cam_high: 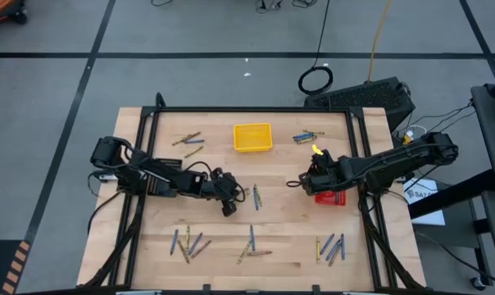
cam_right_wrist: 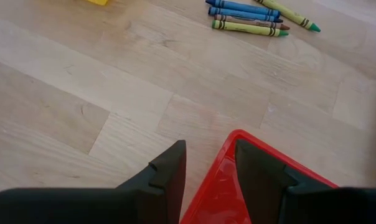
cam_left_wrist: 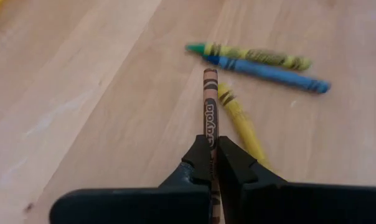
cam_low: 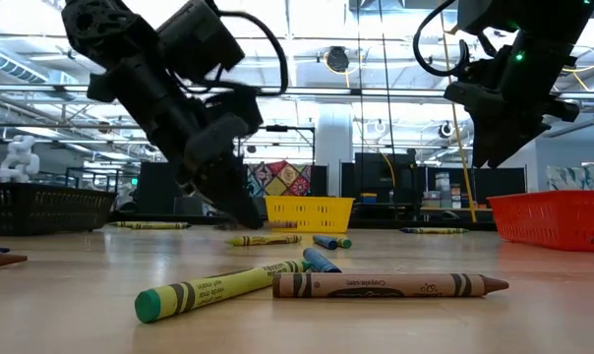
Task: Sort crayons
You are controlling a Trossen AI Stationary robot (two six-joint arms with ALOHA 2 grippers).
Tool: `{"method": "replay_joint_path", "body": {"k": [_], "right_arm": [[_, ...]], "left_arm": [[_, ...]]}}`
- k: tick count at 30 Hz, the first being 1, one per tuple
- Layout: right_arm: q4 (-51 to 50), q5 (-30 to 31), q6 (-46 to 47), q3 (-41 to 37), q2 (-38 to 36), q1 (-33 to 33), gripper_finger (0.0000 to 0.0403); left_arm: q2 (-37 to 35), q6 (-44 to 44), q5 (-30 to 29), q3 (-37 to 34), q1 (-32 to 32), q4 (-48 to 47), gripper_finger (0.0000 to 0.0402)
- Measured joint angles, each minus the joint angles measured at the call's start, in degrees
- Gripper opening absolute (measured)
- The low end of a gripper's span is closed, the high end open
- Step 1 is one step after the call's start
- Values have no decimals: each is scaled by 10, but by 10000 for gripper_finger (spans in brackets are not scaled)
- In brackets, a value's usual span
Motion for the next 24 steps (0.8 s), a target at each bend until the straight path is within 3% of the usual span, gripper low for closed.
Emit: {"method": "replay_joint_path", "body": {"k": [6,17,24], "right_arm": [[0,0,0,0,0,0,125],[0,0,0,0,0,0,125],[0,0,2,0,0,0,125]], "left_arm": [[-18,2,-6,1,0,-4,0],[-108,-21,-72,1,-33,-141,0],[-180,-85,-124,1,-52,-252,0]]}}
